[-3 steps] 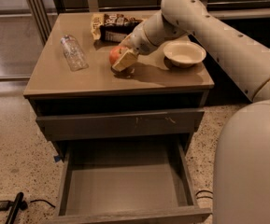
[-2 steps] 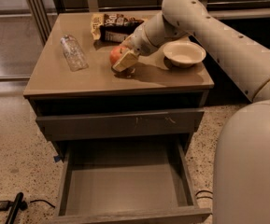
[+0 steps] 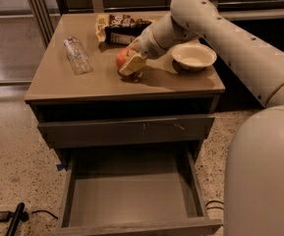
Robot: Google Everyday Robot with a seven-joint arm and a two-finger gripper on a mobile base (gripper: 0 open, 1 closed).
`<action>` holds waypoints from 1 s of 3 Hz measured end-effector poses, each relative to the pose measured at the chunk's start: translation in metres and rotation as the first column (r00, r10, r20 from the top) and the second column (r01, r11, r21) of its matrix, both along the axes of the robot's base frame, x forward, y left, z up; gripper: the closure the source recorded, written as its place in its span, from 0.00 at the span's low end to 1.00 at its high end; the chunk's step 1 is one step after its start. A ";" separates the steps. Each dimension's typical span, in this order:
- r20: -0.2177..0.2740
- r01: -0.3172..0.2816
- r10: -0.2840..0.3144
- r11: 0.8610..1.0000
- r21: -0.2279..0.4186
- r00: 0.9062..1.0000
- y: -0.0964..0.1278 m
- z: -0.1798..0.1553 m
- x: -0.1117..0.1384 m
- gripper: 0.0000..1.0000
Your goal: Pick apple from middle drawer and place on counter
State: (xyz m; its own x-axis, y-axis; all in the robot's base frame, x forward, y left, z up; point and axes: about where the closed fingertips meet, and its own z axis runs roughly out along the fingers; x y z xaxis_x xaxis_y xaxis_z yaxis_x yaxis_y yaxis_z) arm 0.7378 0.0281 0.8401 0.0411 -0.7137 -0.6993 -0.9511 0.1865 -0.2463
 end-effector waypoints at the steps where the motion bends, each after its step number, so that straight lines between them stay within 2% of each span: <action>1: 0.000 0.000 0.000 1.000 0.000 1.000 0.000 0.000 0.000 0.36; 2: 0.000 0.000 0.000 1.000 0.000 1.000 0.000 0.000 0.000 0.13; 3: 0.000 0.000 0.000 1.000 0.000 1.000 0.000 0.000 0.000 0.00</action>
Offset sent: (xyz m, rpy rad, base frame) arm 0.0000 0.0000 0.0000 0.0000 0.0000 0.0000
